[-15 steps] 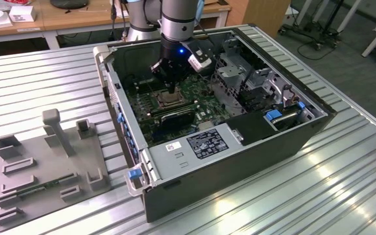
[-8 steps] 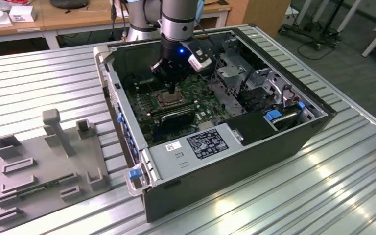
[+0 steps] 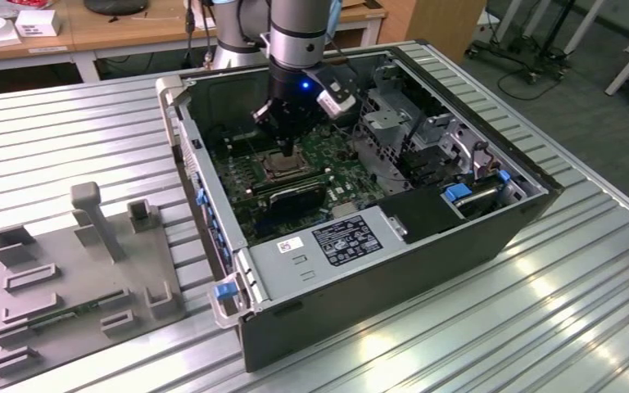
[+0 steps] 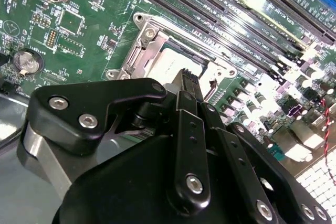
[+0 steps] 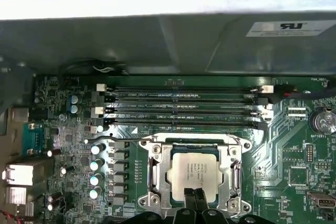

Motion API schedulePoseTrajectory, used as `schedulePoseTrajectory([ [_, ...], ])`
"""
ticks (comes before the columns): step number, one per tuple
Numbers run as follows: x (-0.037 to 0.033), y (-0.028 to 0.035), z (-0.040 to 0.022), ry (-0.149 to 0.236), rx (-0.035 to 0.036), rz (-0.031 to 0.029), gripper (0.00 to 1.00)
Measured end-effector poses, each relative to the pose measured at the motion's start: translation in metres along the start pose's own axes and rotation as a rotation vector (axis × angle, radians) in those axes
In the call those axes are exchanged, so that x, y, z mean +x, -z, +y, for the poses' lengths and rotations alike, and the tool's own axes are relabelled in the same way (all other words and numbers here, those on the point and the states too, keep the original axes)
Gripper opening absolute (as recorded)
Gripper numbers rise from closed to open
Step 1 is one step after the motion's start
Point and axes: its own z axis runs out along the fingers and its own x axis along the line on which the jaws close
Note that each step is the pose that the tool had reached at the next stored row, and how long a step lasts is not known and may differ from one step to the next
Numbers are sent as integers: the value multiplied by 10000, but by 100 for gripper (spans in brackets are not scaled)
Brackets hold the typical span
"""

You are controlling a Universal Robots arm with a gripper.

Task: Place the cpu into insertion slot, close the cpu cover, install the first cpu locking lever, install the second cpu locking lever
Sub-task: 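Close the cpu cover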

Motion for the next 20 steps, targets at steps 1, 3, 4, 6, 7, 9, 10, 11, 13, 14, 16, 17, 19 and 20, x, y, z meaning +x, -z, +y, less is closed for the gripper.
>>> schedulePoseTrajectory([
  [1, 0, 0, 0, 55, 1, -15, 11],
  [3, 0, -1, 1, 124, 1, -56, 11],
  [4, 2, -1, 0, 141, 3, -70, 11],
  [6, 7, -2, 0, 171, 6, -117, 11],
  [7, 8, -3, 0, 183, 5, -136, 11],
  [9, 9, -4, 0, 199, 7, -157, 11],
  [10, 9, -5, 0, 211, 8, -164, 11],
  [11, 9, -7, 0, 221, 9, -169, 11],
  [13, 10, -11, 0, 227, 7, -186, 11],
  [14, 10, -12, 0, 231, 6, -193, 11],
  [16, 10, -12, 0, 235, 4, -198, 11],
  [17, 10, -13, 0, 235, -3, -203, 11],
  [19, 10, -13, 0, 237, -49, -221, 11],
  [20, 10, -13, 1, 236, -50, -221, 11],
])
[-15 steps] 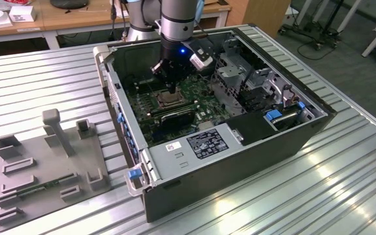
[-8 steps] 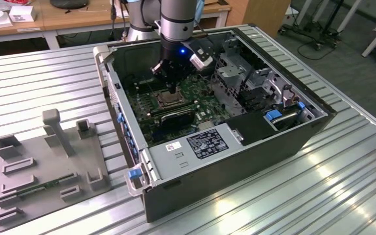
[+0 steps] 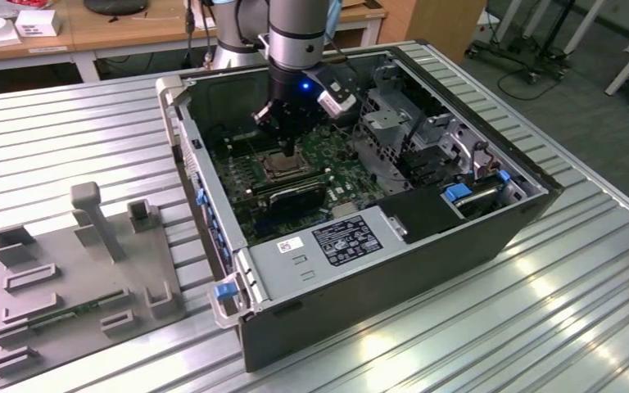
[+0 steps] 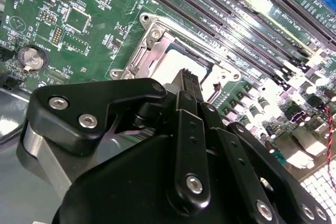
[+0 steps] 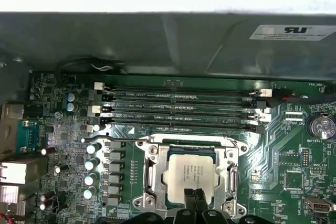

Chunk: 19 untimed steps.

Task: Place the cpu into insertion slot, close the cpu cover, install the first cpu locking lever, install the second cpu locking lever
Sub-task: 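Close the cpu cover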

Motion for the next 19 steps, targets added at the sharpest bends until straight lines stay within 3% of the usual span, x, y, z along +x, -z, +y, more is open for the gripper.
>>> schedulePoseTrajectory([
  [2, 0, 0, 0, 1, -6, 0, 11],
  [4, 0, 0, -1, 2, -95, -4, 11],
  [8, 0, 0, 0, 1, -107, -4, 11],
  [9, 0, 0, -1, 2, -149, -6, 11],
  [11, -1, -3, -1, 3, -445, -20, 11],
  [15, 0, -3, 0, 1, -472, -22, 11],
  [19, 2, -43, -1, 6, -469, -121, 11],
])
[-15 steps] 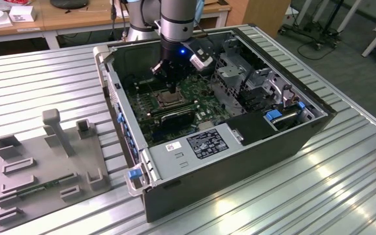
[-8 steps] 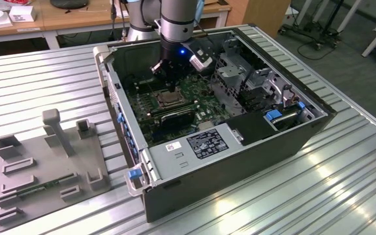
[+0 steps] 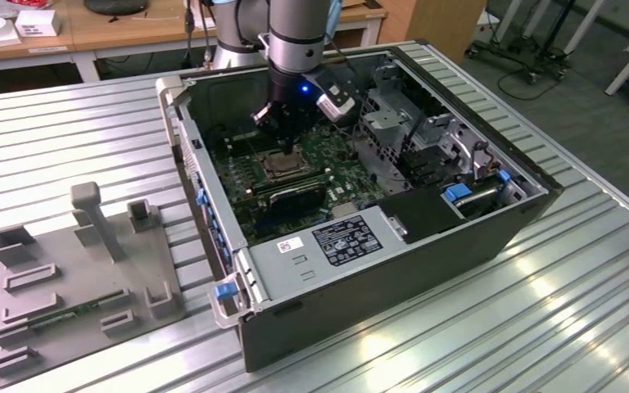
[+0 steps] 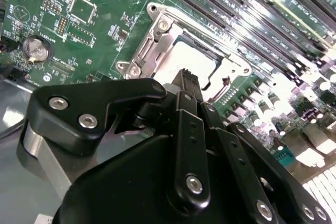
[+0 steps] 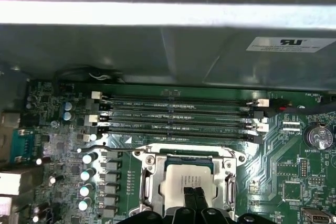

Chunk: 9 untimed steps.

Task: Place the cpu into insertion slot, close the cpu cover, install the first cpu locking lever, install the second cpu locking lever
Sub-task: 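Close the cpu cover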

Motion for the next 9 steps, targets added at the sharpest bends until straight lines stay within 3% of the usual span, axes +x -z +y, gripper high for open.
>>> schedulePoseTrajectory([
  [2, 0, -13, -1, 2, 1, -30, 11],
  [9, 5, -46, -2, 3, 0, -35, 11],
])
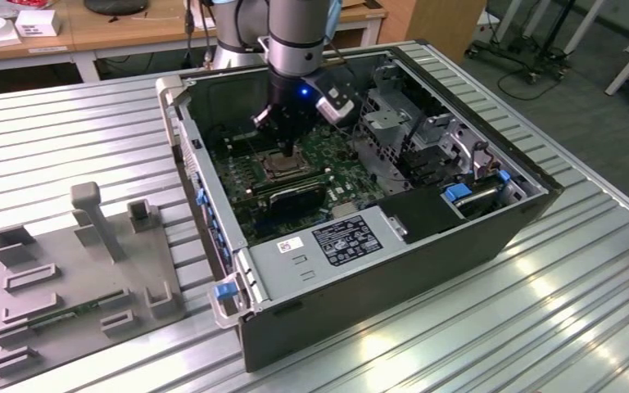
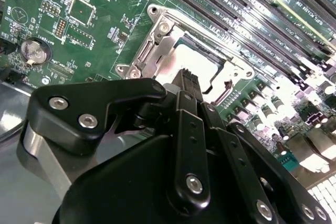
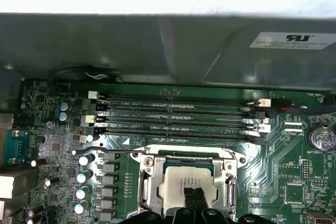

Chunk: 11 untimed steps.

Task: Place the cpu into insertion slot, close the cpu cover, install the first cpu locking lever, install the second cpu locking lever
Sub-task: 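Close the cpu cover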

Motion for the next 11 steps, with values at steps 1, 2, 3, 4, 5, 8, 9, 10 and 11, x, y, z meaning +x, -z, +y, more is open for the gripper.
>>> schedulePoseTrajectory([
  [1, 1, -3, 0, -1, 2, 1, 11],
  [2, 2, -3, 0, -1, 3, 1, 11],
  [3, 6, -3, 0, -2, 4, 1, 11],
  [4, 10, -4, 0, -2, 2, 0, 11],
  [5, 13, -6, 0, -1, 1, -3, 11],
  [8, 25, -11, 0, -1, 2, -7, 11],
  [9, 31, -11, 1, 0, 2, -10, 11],
  [10, 37, -13, 1, 0, 1, -14, 11],
  [11, 42, -13, 1, 0, 1, -16, 11],
])
